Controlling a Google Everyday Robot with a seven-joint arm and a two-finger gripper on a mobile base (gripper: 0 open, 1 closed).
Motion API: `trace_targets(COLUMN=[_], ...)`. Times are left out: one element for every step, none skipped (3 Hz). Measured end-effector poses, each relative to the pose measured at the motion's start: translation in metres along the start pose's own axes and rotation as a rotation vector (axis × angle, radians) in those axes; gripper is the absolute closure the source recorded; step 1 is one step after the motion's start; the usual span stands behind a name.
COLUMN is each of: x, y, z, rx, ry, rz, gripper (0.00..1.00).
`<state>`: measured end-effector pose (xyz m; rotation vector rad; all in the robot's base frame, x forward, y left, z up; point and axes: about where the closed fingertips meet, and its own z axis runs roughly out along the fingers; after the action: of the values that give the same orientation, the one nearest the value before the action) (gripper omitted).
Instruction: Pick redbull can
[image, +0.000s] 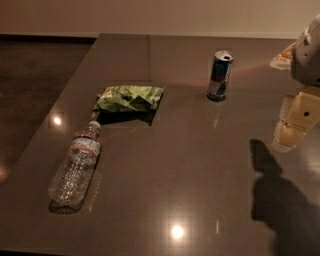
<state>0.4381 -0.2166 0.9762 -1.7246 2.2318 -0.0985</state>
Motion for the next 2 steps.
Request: trace_targets(x=[0.000,0.000], y=[0.000,-0.011], z=[0.000,0.004], rx=[0.000,-0.002], ry=[0.000,-0.011], rz=[0.000,0.032], gripper=[0.00,0.00])
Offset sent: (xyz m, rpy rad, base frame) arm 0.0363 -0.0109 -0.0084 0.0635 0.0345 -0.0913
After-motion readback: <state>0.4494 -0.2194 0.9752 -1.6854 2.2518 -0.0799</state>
